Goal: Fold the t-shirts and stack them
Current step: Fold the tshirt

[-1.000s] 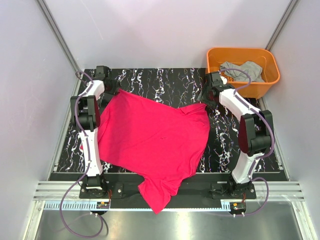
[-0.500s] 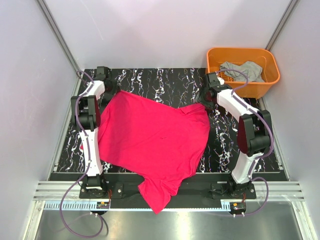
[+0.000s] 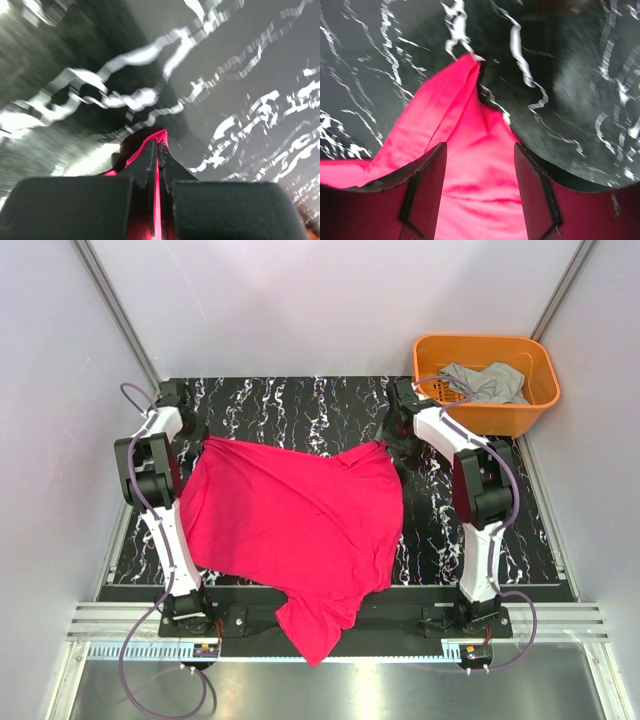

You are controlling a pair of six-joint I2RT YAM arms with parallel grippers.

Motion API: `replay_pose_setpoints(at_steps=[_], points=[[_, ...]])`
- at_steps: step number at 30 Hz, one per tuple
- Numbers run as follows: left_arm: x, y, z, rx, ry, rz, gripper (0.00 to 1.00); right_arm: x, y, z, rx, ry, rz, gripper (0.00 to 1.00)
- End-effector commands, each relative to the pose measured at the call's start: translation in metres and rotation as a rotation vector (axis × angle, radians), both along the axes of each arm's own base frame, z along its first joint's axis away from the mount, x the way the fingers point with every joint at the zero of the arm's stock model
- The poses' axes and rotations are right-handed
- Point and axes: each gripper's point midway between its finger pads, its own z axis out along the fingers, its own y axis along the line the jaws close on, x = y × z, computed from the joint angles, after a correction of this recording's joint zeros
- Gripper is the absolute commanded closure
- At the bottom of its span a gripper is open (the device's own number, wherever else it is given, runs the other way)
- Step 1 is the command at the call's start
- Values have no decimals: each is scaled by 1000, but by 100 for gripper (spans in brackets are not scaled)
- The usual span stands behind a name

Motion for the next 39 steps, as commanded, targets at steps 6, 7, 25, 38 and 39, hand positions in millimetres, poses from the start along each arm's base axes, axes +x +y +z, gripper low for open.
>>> replay_pose_setpoints(at_steps=[6,7,25,38,39], points=[[10,23,30,98,-50,-31,100,47,12,12,-19,-60,-31,38],[10,23,29,93,-48,-31,100,53,12,17,-21,-72,-36,38],[5,15,18,61,-27,-39,100,68,11,-16,-106,-40,10,50],[2,16,15,59,-18,-32,100,73,10,-21,-84,-38,-5,71],[2,16,15,59,-20,-33,100,73,10,-19,-87,-42,-6,74]])
